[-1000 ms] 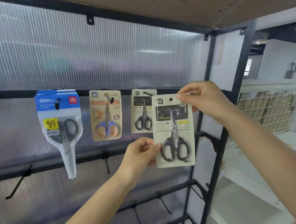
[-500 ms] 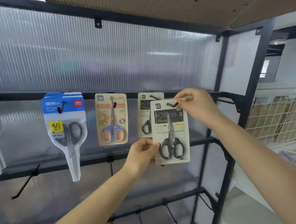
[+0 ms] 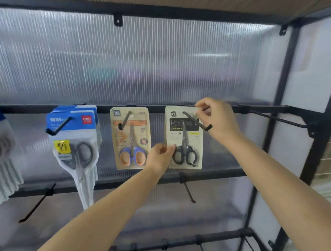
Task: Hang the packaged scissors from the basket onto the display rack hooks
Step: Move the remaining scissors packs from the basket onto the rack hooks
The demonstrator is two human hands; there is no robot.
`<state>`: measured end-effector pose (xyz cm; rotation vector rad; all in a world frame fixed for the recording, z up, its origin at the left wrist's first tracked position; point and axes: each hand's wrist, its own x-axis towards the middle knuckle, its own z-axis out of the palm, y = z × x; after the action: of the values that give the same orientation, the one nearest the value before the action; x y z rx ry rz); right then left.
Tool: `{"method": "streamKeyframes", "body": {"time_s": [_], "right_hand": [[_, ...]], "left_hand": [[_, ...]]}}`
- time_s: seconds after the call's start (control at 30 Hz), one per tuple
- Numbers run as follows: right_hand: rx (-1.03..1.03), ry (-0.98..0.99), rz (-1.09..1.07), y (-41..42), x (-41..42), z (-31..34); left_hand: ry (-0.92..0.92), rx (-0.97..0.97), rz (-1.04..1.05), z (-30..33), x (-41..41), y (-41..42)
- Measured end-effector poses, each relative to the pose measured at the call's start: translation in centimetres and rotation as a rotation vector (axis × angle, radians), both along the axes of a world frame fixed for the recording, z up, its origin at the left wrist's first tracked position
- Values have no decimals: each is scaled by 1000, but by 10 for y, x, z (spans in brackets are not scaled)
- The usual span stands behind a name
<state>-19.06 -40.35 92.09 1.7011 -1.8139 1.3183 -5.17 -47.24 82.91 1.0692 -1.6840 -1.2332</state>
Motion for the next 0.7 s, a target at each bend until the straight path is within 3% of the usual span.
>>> {"method": "streamKeyframes", "body": {"time_s": [0.3,0.43,0.6,0.7], "right_hand": [[54,-23,-19,2,1,-30],[137,-8,-148,25,3,-45],[328,15,-283,61,14,-74],[413,-34,-379,83,30,-85]], "left_hand": [[-287,-118,180,8,-7,-3],[-303,-196,175,-7,-3,19],[-441,-684,100,-35,6,50],[-413,-889,-68,-29,-2,65]]}}
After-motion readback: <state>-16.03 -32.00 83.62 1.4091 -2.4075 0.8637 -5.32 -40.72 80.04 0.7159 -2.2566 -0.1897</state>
